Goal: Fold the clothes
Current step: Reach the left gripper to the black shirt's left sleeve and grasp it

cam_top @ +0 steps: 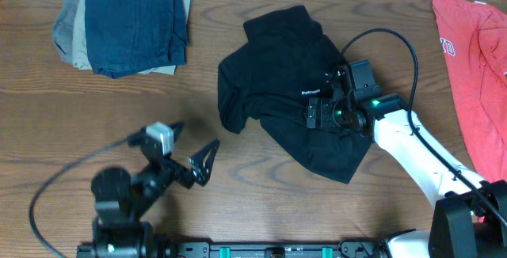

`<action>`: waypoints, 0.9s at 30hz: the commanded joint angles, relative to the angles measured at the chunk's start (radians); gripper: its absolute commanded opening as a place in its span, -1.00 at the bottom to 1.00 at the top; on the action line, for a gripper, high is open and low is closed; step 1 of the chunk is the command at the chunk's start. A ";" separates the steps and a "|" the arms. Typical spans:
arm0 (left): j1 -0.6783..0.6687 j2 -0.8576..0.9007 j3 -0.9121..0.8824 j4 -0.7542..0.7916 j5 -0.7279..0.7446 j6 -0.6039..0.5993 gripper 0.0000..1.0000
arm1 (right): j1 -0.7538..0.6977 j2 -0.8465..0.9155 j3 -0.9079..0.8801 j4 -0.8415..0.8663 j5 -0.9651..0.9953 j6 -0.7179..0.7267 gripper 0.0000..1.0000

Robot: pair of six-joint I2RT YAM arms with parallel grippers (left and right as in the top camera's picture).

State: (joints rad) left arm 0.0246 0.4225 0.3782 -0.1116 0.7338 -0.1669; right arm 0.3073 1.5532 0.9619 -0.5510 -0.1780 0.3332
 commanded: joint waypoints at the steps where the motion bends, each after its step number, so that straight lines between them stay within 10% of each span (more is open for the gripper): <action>1: 0.002 0.209 0.163 -0.078 0.014 0.082 0.96 | 0.010 0.007 0.005 0.001 0.010 0.014 0.98; 10: -0.060 0.764 0.600 -0.513 -0.187 0.212 0.96 | 0.010 0.007 0.005 0.001 0.010 0.014 0.99; 22: -0.111 1.088 0.616 -0.411 -0.141 0.046 0.96 | 0.010 0.007 0.005 0.001 0.010 0.013 0.99; 27: -0.208 1.132 0.616 -0.360 -0.355 0.021 0.96 | 0.010 0.007 0.005 0.001 0.010 0.014 0.99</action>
State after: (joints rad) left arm -0.1268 1.5455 0.9802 -0.4870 0.5179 -0.1089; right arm 0.3073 1.5532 0.9619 -0.5522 -0.1780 0.3332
